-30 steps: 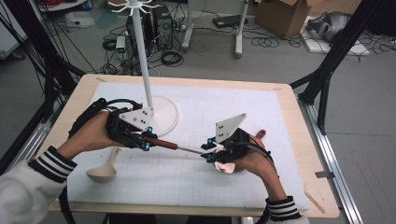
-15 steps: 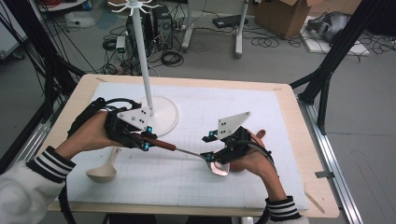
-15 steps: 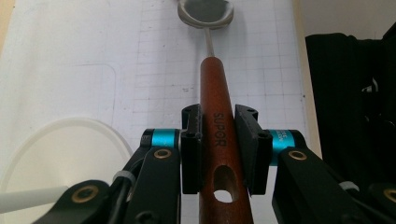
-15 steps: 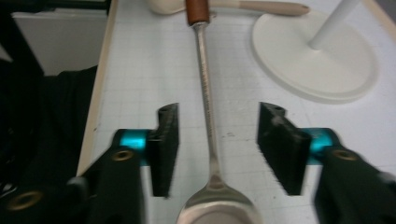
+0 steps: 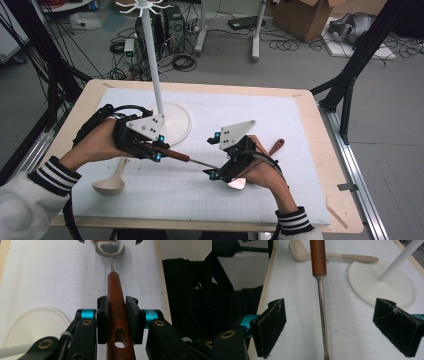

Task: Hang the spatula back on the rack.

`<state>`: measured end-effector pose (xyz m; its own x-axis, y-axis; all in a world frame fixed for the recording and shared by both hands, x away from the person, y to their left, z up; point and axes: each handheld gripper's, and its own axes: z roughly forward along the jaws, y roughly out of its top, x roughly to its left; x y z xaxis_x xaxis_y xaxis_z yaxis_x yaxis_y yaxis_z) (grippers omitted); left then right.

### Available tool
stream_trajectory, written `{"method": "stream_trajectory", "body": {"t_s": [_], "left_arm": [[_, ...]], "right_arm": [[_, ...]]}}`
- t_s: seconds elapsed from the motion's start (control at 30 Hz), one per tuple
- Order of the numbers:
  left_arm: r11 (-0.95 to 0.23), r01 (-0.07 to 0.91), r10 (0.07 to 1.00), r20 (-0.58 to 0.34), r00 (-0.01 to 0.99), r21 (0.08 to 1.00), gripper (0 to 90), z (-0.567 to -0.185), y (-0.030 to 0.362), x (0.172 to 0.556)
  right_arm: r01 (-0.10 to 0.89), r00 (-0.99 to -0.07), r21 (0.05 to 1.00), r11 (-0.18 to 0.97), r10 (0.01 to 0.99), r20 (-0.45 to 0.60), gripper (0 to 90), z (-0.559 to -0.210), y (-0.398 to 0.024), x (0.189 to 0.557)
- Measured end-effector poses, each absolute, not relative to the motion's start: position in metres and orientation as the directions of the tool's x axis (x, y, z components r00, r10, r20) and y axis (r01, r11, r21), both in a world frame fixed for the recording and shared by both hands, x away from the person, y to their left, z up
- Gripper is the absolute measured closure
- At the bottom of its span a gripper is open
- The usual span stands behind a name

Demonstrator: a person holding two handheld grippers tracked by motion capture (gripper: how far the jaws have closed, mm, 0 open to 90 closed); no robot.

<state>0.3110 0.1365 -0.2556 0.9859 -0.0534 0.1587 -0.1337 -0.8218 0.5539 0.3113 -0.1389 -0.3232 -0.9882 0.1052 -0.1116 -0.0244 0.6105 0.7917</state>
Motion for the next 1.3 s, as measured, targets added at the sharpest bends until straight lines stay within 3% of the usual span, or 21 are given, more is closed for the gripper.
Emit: {"method": "stream_trajectory", "body": {"t_s": [0.3,0.57,0.73,0.93,1.13,1.3], "left_arm": [[-0.820,-0.145,-0.065,0.162,0.985,0.553,72.9,-0.251,0.133,0.310],[-0.818,-0.159,-0.075,0.170,0.983,0.553,72.9,-0.250,0.133,0.308],[-0.813,-0.164,-0.078,0.176,0.981,0.559,72.9,-0.251,0.133,0.308],[-0.811,-0.163,-0.076,0.175,0.982,0.561,72.9,-0.251,0.133,0.307],[-0.811,-0.164,-0.089,0.158,0.983,0.562,72.8,-0.251,0.133,0.308],[-0.807,-0.160,-0.088,0.153,0.984,0.568,72.7,-0.252,0.133,0.309]], "right_arm": [[-0.052,-0.994,0.793,0.607,0.046,-0.100,11.1,-0.317,-0.111,0.317],[-0.063,-0.996,0.747,0.662,0.001,-0.084,20.0,-0.325,-0.096,0.322],[-0.055,-0.998,0.737,0.673,-0.022,-0.055,31.7,-0.326,-0.098,0.324],[-0.023,-0.999,0.713,0.701,-0.039,0.006,55.9,-0.327,-0.101,0.328],[-0.047,-0.998,0.677,0.734,-0.055,-0.010,82.0,-0.330,-0.099,0.329],[-0.054,-0.998,0.671,0.740,-0.057,-0.017,84.5,-0.329,-0.099,0.327]]}}
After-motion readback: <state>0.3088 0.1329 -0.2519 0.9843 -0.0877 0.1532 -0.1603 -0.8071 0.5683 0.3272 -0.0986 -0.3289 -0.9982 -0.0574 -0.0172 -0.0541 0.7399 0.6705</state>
